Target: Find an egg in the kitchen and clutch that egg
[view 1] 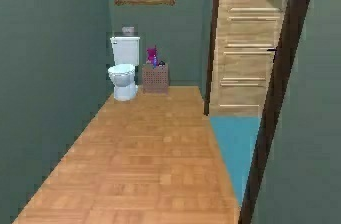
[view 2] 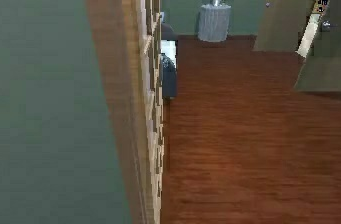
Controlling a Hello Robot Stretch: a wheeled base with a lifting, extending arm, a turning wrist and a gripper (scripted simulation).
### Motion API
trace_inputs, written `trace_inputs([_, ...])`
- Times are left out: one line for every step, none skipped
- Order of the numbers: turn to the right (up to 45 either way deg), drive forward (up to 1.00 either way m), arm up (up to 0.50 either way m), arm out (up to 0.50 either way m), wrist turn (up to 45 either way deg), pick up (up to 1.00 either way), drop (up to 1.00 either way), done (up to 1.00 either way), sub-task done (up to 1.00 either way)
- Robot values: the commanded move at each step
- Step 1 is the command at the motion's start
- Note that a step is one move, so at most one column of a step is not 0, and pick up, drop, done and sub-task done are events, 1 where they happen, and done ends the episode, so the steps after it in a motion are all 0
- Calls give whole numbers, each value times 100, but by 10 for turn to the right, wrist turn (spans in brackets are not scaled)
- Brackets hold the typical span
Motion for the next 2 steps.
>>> trace_inputs([0, 100, 0, 0, 0, 0, 0, 0, 0])
trace_inputs([30, 0, 0, 0, 0, 0, 0, 0, 0])
